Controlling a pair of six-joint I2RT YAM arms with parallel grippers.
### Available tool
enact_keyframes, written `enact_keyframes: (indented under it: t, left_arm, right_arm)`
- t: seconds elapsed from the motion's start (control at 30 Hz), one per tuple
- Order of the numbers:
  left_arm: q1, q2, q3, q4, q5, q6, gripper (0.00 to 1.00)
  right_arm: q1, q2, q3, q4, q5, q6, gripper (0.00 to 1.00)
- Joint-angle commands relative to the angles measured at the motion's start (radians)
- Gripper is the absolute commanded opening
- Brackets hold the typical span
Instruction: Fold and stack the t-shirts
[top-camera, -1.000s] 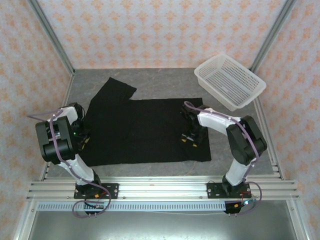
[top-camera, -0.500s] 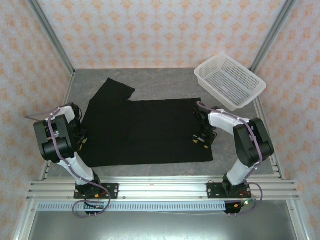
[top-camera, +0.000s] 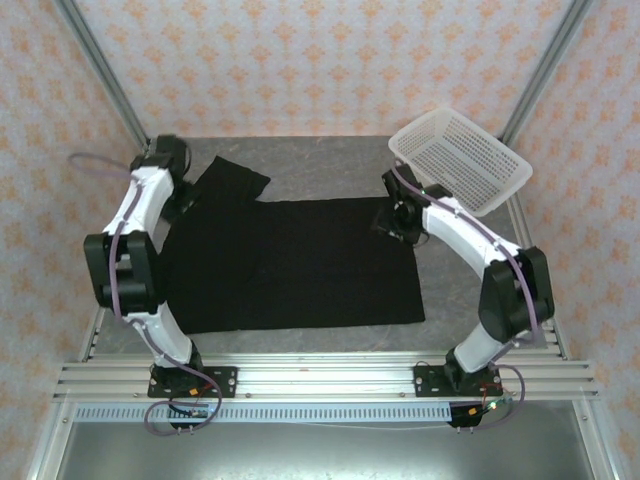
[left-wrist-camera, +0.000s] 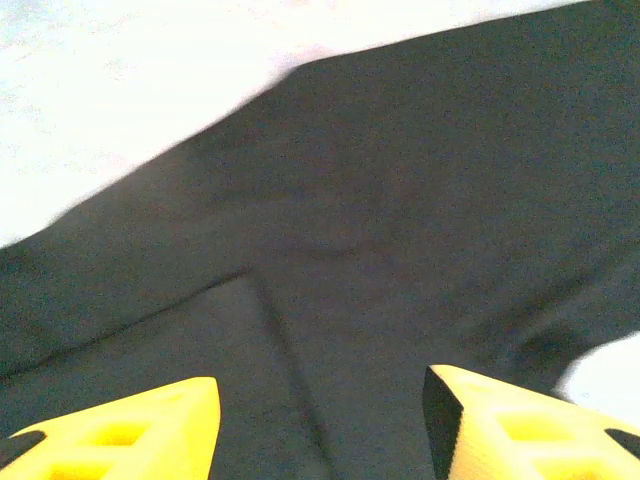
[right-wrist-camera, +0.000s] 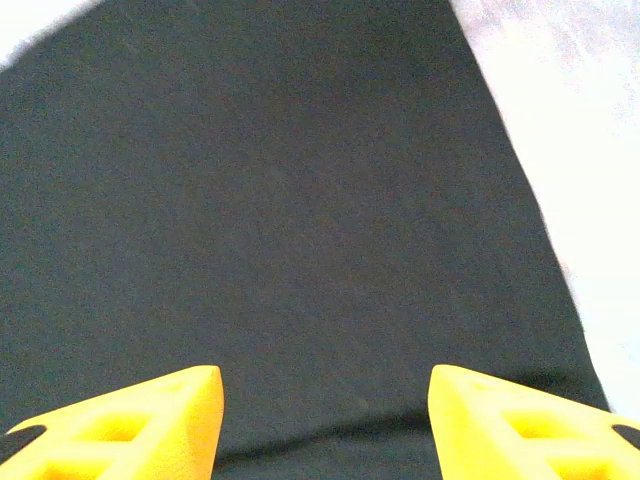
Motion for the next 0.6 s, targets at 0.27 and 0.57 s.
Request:
enact_keyframes:
  t: [0.27,0.57]
  left_arm:
    - [-0.037,0.359,0.425,-0.015,0.022,0.019,0.58]
    - [-0.033,0.505,0.633,-0.051,-0.008,0.063,0.59]
  right_arm:
    - [-0.167,0.379,0.395,-0.009,0.221,-0.116,0.55]
    - [-0.298,0.609,0.723,-0.183,0.298,-0.115,0.54]
